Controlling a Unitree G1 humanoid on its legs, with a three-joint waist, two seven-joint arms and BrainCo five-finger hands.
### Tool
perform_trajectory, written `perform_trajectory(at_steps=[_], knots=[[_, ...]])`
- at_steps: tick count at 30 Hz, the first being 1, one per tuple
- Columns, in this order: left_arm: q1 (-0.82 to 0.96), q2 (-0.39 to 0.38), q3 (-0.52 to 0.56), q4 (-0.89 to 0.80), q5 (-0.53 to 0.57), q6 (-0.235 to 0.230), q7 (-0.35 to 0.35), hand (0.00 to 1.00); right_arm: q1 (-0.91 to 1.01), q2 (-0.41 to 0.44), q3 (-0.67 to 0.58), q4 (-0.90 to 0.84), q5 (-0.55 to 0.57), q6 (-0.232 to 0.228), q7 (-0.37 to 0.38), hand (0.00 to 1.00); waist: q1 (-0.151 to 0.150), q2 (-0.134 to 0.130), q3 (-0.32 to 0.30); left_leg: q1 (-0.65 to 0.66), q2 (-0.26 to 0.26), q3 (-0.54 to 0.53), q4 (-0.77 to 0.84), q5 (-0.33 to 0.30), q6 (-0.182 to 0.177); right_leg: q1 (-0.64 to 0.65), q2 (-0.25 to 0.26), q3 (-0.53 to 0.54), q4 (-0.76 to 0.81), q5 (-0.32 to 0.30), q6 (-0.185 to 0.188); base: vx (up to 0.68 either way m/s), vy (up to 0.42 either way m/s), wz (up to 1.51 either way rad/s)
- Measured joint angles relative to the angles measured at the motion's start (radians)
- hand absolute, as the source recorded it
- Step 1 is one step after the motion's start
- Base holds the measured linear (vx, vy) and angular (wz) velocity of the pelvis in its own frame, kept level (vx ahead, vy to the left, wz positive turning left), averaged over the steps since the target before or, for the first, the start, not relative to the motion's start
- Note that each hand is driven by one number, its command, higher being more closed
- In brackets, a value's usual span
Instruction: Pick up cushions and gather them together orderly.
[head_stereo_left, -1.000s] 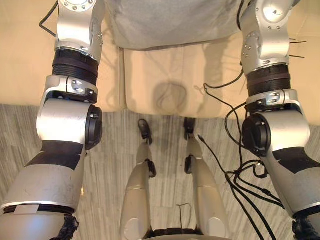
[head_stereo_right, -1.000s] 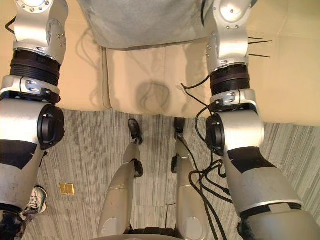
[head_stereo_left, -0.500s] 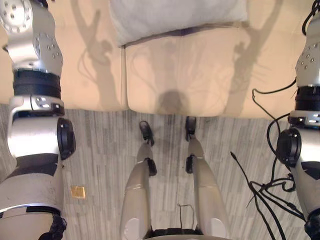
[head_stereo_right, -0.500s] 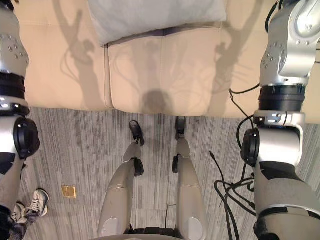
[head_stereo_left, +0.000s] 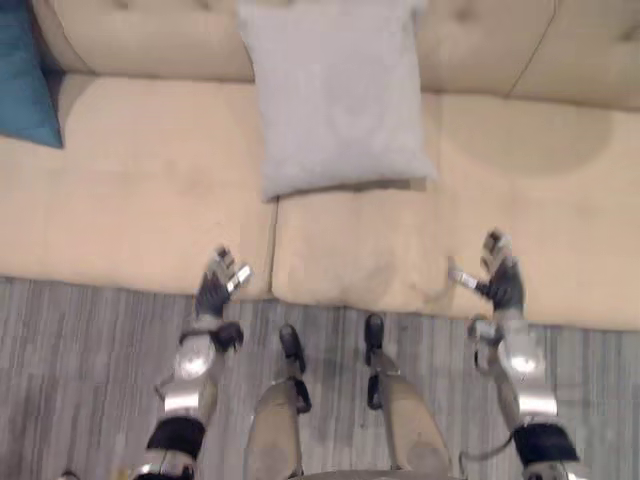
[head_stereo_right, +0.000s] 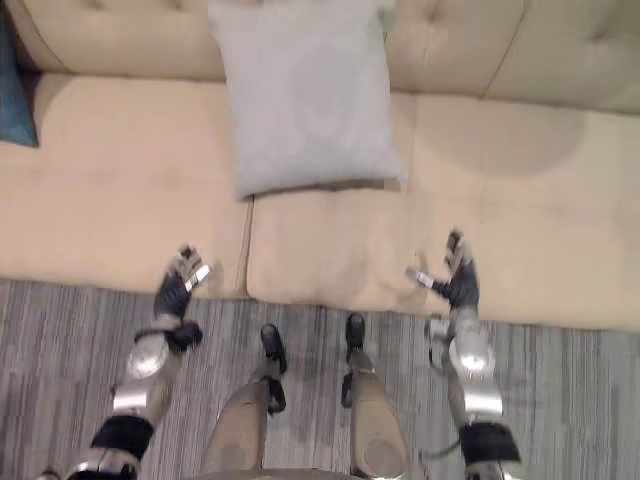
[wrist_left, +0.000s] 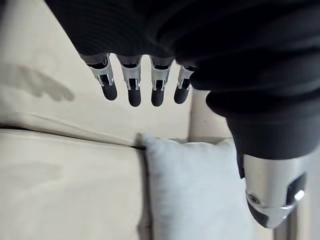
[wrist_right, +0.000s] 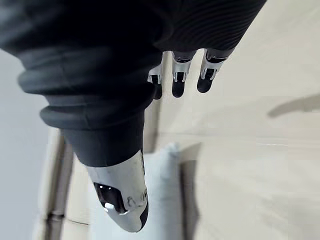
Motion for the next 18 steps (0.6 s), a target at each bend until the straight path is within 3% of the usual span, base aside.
perform_trajectory(at_steps=[7,12,16,17,18], knots=[[0.196,-0.018,0.014,0.225,0.236,0.02,-0.052,0.0,0.179,0.023,0.004,0.3,-0.144,0.03,0.093,0.0,-0.004,-0.005,-0.148,0.166,-0.01,0.009,-0.029,-0.049,-0.007,0.141,-0.006,0.014,-0.003,-0.053,0.019,0.08,0.02,-0.06],[0.265,-0.026,0.064,0.254,0.292,0.03,-0.056,0.0,0.241,0.024,-0.003,0.374,-0.173,0.057,0.115,0.0,-0.006,-0.031,-0.172,0.239,-0.015,0.055,-0.037,-0.055,-0.003,0.18,-0.009,0.066,0.0,-0.056,0.02,-0.02,0.042,-0.26],[0.275,-0.006,0.09,0.242,0.311,0.03,-0.055,0.0,0.233,0.024,0.0,0.373,-0.201,0.058,0.117,0.0,-0.004,-0.078,-0.17,0.201,-0.023,0.125,0.029,-0.075,0.019,0.139,-0.019,0.125,-0.015,-0.017,0.086,-0.09,0.055,-0.48],[0.274,-0.004,0.093,0.223,0.311,0.03,-0.053,0.0,0.231,0.023,0.001,0.369,-0.2,0.057,0.115,0.0,-0.001,-0.075,-0.174,0.162,-0.009,0.133,0.07,-0.079,0.047,0.123,-0.03,0.097,-0.025,-0.032,0.121,-0.17,0.01,-0.43],[0.273,-0.009,0.095,0.209,0.31,0.03,-0.053,0.0,0.212,0.019,-0.001,0.385,-0.2,0.059,0.113,0.0,-0.001,-0.051,-0.166,0.132,0.029,0.151,0.084,-0.084,0.056,0.094,-0.03,0.022,0.041,-0.081,0.107,-0.19,0.004,-0.41]])
